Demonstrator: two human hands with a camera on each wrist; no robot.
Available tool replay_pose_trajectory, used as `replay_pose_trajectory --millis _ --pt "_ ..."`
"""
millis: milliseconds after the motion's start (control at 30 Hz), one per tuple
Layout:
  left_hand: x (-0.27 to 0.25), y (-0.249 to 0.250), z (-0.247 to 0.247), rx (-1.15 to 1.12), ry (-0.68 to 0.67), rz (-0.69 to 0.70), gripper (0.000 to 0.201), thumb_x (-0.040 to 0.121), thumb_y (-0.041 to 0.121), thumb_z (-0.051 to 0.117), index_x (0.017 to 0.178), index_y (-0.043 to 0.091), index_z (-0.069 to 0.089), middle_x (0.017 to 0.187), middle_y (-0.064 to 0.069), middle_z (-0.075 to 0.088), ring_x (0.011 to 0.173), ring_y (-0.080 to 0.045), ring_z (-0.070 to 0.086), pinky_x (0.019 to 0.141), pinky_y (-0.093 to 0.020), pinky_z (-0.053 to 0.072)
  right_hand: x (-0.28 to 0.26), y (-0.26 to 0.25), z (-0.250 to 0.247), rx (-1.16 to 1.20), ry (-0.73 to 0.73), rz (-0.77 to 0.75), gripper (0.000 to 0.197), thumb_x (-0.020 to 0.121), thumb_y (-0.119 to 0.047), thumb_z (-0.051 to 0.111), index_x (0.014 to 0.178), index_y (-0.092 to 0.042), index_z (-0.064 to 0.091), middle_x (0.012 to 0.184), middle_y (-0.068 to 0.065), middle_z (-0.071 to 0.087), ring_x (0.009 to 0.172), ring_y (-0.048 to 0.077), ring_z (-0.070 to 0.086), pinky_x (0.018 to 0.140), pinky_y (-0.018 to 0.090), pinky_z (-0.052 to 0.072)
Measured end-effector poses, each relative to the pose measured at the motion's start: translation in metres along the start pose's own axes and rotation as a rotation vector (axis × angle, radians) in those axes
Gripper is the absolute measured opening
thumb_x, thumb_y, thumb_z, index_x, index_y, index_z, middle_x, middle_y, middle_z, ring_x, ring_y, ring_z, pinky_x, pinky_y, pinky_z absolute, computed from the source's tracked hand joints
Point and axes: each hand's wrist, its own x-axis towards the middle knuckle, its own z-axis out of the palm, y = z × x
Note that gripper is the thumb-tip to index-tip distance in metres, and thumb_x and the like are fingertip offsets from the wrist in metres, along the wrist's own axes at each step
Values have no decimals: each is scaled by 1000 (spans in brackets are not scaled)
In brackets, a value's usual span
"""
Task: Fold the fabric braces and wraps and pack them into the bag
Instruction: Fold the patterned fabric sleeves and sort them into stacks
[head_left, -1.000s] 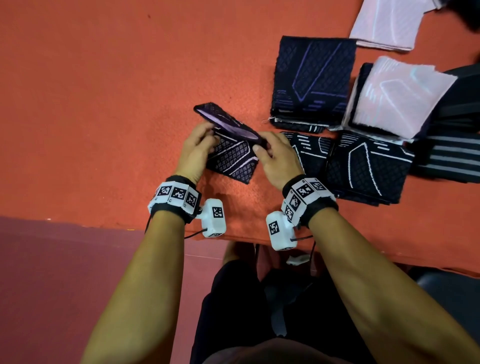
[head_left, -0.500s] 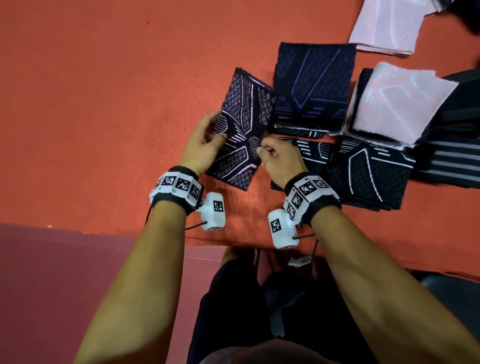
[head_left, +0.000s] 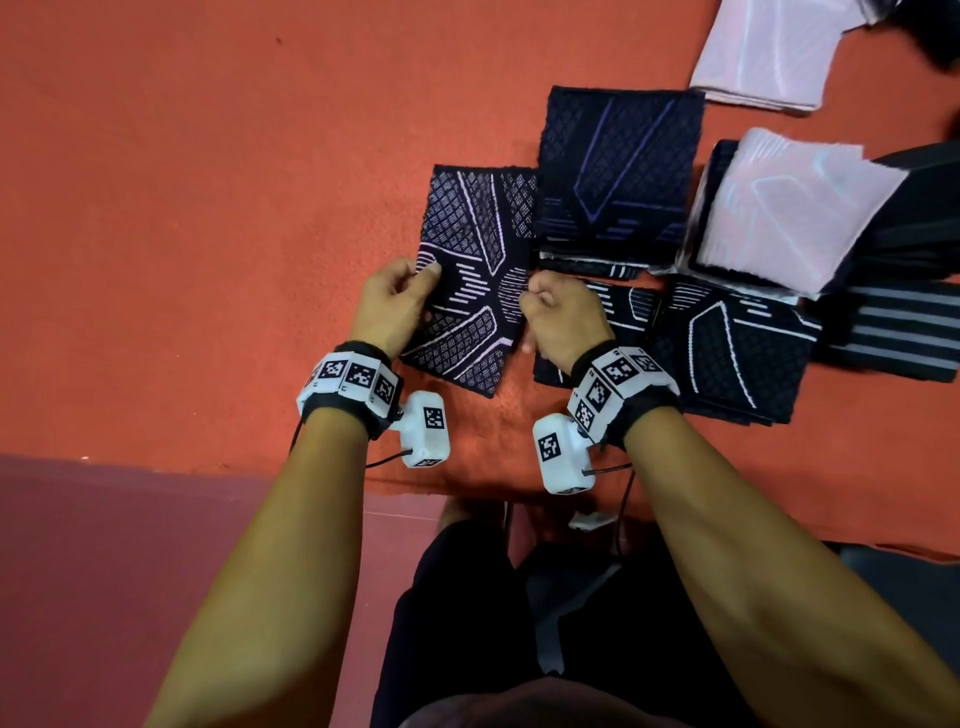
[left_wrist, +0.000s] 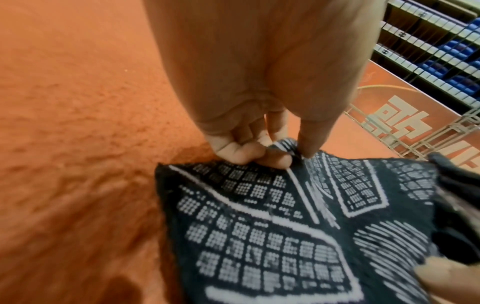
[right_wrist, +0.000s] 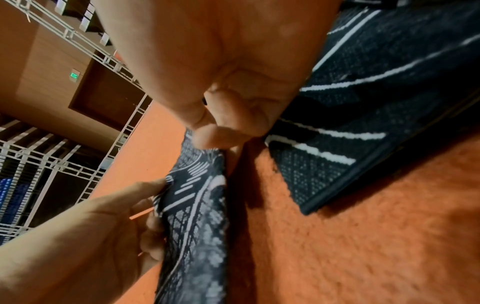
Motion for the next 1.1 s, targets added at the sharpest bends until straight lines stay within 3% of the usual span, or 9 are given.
replay_pose_trajectory --millis 100,200,333,433,567,667,800,900,1100 --pt "-4 1 -2 -39 38 14 32 102 31 55 71 20 53 54 14 60 45 0 50 46 -16 41 -2 -3 -1 251 -26 45 20 100 -8 45 85 -17 53 63 4 62 60 27 72 54 35 57" --pt "-3 -1 -7 -29 63 35 33 102 31 55 71 19 51 58 8 55 43 -3 45 46 -20 39 -4 -5 0 319 4 40 17 102 -9 45 89 -18 54 70 8 66 66 27 74 69 43 62" --pt "-5 -1 -11 -78 91 24 28 101 24 57 74 19 54 64 0 56 44 -4 47 44 -19 39 -3 -3 3 307 3 -10 17 99 -11 48 83 -13 53 63 -3 62 71 24 74 77 48 61" --pt "-11 3 -10 -214 145 36 9 97 8 60 95 17 57 69 1 62 56 -4 59 55 -19 48 -2 -2 4 272 8 -54 12 94 -9 55 83 -9 53 69 -5 59 70 17 72 77 44 61" --pt "-17 1 -15 -293 105 93 48 90 -5 58 121 31 60 76 -7 60 79 -22 61 77 -32 56 3 1 6 222 85 -96 17 96 -14 60 88 -28 58 89 -4 63 72 12 69 81 42 60" --pt "-19 -2 -21 -256 62 123 42 88 -8 60 121 16 68 84 0 69 77 -14 63 73 -23 53 5 4 6 160 118 -128 5 96 -22 62 99 -26 62 98 0 68 80 13 70 84 42 59" --pt "-21 -6 -27 -226 63 122 41 86 -11 65 121 11 67 68 17 59 66 -5 55 76 -19 52 3 4 7 78 162 -180 11 94 -26 64 104 -22 66 107 0 66 89 18 68 87 41 57" --pt "-23 -12 -27 -183 95 142 37 86 -6 69 117 13 68 69 8 47 63 -4 45 73 -15 49 1 3 7 59 199 -230 10 94 -20 65 103 -16 68 106 -3 61 87 14 64 87 32 55" --pt "-34 -18 -27 -148 146 214 18 85 -1 72 94 14 71 83 -7 61 65 -7 52 67 -18 50 -11 2 8 115 280 -380 7 93 -17 64 98 -14 67 111 -3 59 96 -1 58 86 23 52"
